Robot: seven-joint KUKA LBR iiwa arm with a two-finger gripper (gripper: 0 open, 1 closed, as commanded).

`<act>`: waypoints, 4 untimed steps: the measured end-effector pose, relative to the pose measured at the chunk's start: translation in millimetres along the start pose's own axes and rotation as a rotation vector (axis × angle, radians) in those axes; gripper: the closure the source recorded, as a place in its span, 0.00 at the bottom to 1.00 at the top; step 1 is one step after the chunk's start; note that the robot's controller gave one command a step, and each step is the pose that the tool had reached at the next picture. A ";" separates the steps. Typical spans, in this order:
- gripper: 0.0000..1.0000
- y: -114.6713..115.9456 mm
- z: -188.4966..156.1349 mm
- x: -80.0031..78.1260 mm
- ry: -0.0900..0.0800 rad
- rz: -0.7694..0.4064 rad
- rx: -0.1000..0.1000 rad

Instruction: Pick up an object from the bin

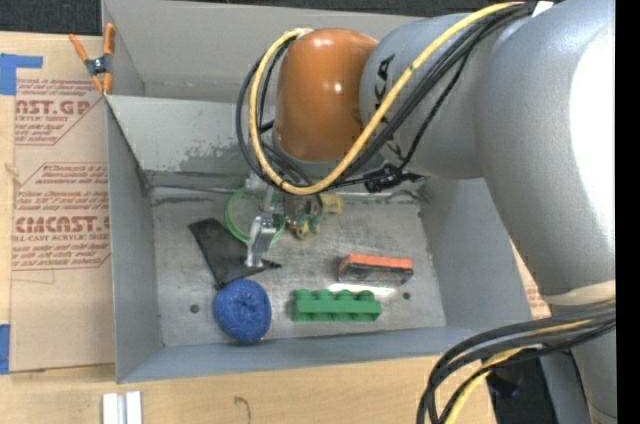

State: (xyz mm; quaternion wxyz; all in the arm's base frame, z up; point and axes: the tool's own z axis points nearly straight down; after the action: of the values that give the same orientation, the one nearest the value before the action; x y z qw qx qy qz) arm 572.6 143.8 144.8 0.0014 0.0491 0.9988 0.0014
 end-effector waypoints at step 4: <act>1.00 -19.5 70.7 -0.3 0.005 0.310 -0.010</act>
Offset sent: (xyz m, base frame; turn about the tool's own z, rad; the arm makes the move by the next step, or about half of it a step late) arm 0.0119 -0.0157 -0.0039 0.1927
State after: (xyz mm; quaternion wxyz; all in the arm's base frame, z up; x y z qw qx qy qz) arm 571.3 124.6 74.1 -0.0009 0.2030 0.9792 0.0069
